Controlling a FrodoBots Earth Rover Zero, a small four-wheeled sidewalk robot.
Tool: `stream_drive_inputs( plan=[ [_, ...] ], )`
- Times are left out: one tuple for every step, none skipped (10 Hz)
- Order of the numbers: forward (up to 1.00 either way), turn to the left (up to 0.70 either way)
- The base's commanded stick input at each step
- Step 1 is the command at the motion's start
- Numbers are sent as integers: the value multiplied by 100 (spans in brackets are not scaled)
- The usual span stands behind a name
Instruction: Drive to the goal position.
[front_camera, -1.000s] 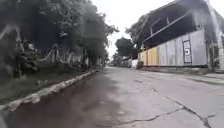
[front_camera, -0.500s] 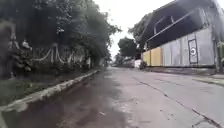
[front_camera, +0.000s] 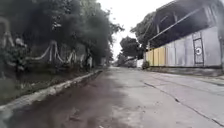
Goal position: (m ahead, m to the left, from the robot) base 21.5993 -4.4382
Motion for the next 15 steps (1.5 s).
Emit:
stream_drive_inputs(
  plan=[
    [70,-1],
    [70,0],
    [70,0],
    [70,0],
    [70,0],
    [70,0],
    [70,0],
    [70,0],
    [70,0],
    [70,-5],
    [70,-27],
    [70,-35],
    [70,-35],
    [70,-35],
    [70,-35]
  ],
)
